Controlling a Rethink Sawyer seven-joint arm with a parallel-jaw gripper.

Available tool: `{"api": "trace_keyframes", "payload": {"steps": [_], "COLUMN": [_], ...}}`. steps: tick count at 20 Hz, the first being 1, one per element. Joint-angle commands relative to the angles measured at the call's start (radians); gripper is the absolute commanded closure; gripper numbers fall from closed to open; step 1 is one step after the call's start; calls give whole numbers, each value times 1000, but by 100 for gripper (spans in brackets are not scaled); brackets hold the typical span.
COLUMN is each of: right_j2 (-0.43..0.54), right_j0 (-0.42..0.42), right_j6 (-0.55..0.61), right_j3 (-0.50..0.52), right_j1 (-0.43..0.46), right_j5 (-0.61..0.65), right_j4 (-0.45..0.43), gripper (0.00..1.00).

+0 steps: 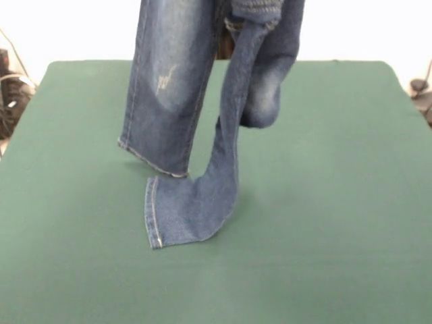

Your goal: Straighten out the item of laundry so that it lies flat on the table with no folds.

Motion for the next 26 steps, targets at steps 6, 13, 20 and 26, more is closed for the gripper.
{"api": "trace_keyframes", "payload": {"steps": [6, 13, 20, 26], "right_j2": [25, 7, -20, -38], "right_j0": [14, 7, -6, -15], "right_j6": [63, 88, 100, 91], "right_j3": [502, 687, 896, 1020], "right_j1": [-159, -243, -339, -382], "right_j5": [-307, -446, -632, -748], "right_j4": [100, 132, 177, 196], "gripper": [100, 100, 100, 100]}}
